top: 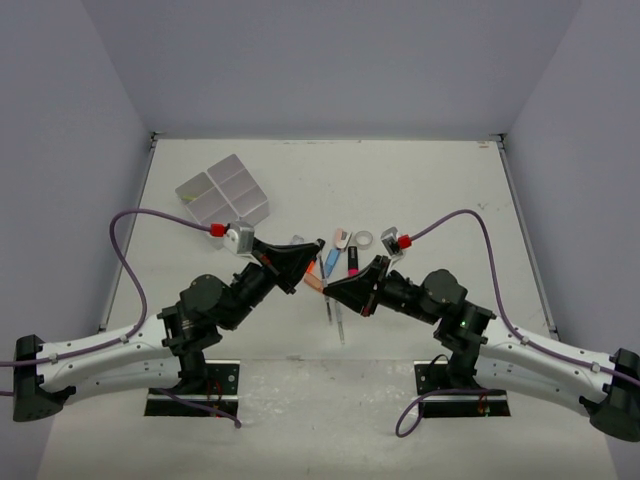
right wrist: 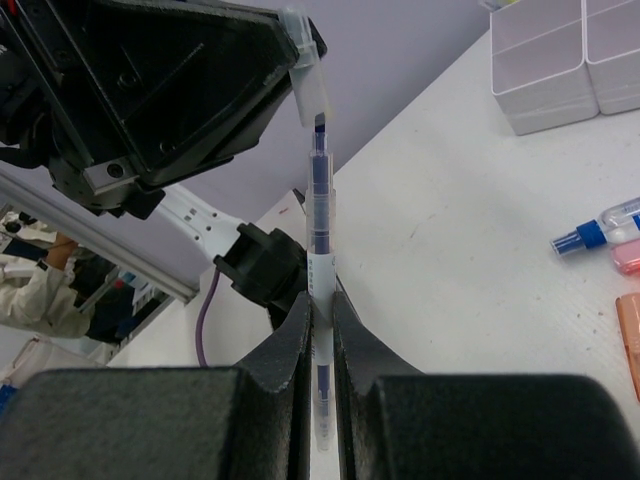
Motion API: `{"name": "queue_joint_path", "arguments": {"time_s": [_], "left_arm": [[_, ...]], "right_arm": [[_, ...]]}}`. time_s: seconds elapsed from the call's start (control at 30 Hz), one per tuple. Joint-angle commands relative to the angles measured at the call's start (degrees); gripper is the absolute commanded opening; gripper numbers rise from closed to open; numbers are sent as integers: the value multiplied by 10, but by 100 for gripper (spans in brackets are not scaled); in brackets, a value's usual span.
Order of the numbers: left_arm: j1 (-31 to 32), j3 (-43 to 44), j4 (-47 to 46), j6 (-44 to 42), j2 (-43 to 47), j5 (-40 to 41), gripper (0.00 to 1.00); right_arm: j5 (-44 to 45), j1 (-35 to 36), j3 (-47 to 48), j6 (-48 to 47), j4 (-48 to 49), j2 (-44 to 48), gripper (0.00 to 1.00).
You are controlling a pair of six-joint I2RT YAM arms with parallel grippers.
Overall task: Sort the stationery into containers
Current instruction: Close the pen cap on the pen.
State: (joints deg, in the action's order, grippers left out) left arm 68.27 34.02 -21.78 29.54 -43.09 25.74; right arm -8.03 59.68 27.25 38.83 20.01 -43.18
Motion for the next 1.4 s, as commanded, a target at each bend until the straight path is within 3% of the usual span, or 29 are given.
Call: {"name": "queue_joint_path", "arguments": {"time_s": [0.0, 0.3, 0.57, 0.8, 0.87, 1.0, 1.17, 1.2, 1.27, 1.37], "left_arm": [[-1, -2, -25, 8, -1, -4, 0], [-1, -2, -17, 36, -2, -18, 0], [-1, 43, 75, 113, -35, -16, 0], [-1, 51, 97, 99, -41, -30, 0], [-1, 56, 103, 91, -43, -28, 6], [-1, 75, 124, 80, -44, -16, 29], [-1, 104, 132, 62, -39, -11, 32], [-1, 106, 132, 59, -39, -13, 27], [-1, 113, 133, 53, -38, -21, 0], [-1, 113, 117, 39, -34, -53, 0]], "right_arm": [[18, 3, 35, -16, -2, 2, 0], [38, 3, 54, -36, -15, 7, 0], [46, 3, 106, -83, -26, 9, 0], [67, 3, 179, -130, -59, 8, 0], [55, 3, 188, -139, -69, 2, 0], [34, 3, 179, -138, -68, -15, 0], [25, 3, 153, -123, -52, -15, 0], [24, 3, 154, -123, -53, -16, 0], [21, 3, 158, -125, -58, -18, 0], [3, 3, 159, -129, -58, -28, 4]]}}
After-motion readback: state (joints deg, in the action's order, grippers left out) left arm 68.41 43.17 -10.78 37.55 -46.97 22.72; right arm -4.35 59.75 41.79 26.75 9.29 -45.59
